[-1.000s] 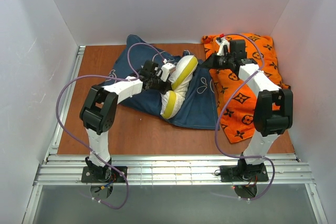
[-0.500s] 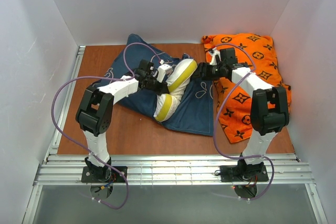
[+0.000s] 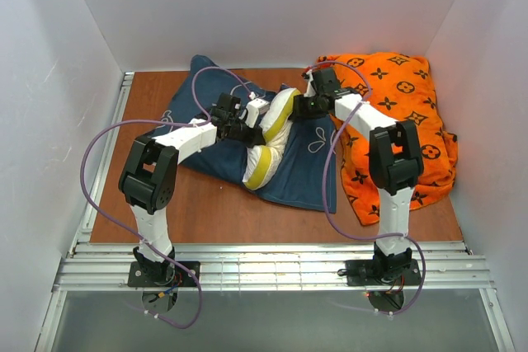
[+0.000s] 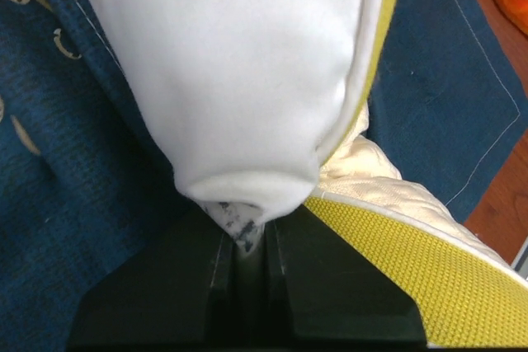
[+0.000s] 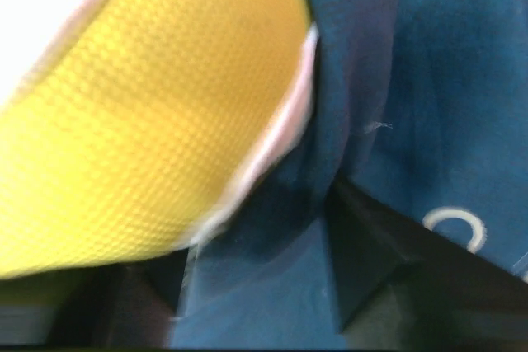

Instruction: Put the pillow into the pillowcase

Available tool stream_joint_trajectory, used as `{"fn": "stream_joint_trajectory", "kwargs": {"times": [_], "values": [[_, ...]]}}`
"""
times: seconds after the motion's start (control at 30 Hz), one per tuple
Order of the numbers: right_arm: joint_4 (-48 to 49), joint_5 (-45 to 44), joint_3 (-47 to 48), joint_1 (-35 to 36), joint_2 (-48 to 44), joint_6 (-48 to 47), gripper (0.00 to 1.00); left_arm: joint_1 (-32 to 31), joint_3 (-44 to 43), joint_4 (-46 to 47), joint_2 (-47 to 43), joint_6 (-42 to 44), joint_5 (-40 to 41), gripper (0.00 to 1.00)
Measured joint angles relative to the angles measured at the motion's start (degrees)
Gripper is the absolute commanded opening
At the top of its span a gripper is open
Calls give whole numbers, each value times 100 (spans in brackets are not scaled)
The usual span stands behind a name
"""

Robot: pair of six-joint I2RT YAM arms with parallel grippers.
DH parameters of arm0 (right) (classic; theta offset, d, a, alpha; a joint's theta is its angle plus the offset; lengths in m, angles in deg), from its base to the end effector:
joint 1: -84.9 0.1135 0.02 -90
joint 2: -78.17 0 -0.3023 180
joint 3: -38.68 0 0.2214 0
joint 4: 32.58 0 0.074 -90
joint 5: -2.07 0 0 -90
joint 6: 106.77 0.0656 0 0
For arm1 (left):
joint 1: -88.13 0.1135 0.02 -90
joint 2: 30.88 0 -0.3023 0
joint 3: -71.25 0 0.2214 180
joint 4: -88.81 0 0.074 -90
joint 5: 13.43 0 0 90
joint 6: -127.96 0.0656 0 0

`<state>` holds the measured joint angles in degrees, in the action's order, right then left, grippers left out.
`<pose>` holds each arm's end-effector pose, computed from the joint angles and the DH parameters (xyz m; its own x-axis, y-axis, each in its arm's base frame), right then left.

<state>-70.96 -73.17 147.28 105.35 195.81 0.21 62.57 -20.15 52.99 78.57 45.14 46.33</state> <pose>0.4363 0.1805 0.2453 -0.8057 0.0010 -0.5923 -0.2761 0.8841 0.3770 0.3540 -0.2059 0.2244 -0.6429 0.4271 -0.6358 0.7267 0.6026 -0.3299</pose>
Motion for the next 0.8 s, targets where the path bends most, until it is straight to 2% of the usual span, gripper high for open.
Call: {"fn": "stream_joint_trajectory", "kwargs": {"times": [0.07, 0.13, 0.23, 0.3, 0.33, 0.47, 0.6, 0.63, 0.73, 0.77, 0.8], "values": [[-55, -310, 225, 74, 208, -101, 37, 4, 20, 92, -2, -55, 83, 0], [-114, -675, 225, 157, 275, -275, 31, 20, 42, 127, -4, -116, 109, 0], [-144, -999, -7, 186, 201, -638, 18, 52, 85, 164, -4, -221, 87, 0], [-170, -1104, -254, 179, 81, -903, 3, 70, 87, 173, -2, -280, 57, 0], [-181, -1207, -363, 177, 35, -1043, 1, 83, 87, 153, -2, -313, 44, 0], [-254, -1217, -494, 101, 37, -1381, 1, 212, 79, 83, 33, -433, -118, 0], [-269, -811, -472, -44, 39, -1443, 4, 310, 85, 85, 61, -492, -363, 0], [-269, -686, -461, -74, 39, -1436, 7, 330, 94, 87, 59, -496, -420, 0], [-278, -382, -422, -153, 37, -1357, 30, 393, 122, 68, 59, -498, -645, 0], [-278, -306, -402, -175, 37, -1294, 44, 415, 131, 61, 59, -498, -710, 0], [-284, -243, -378, -192, 35, -1233, 47, 433, 140, 50, 59, -501, -765, 0]]}}
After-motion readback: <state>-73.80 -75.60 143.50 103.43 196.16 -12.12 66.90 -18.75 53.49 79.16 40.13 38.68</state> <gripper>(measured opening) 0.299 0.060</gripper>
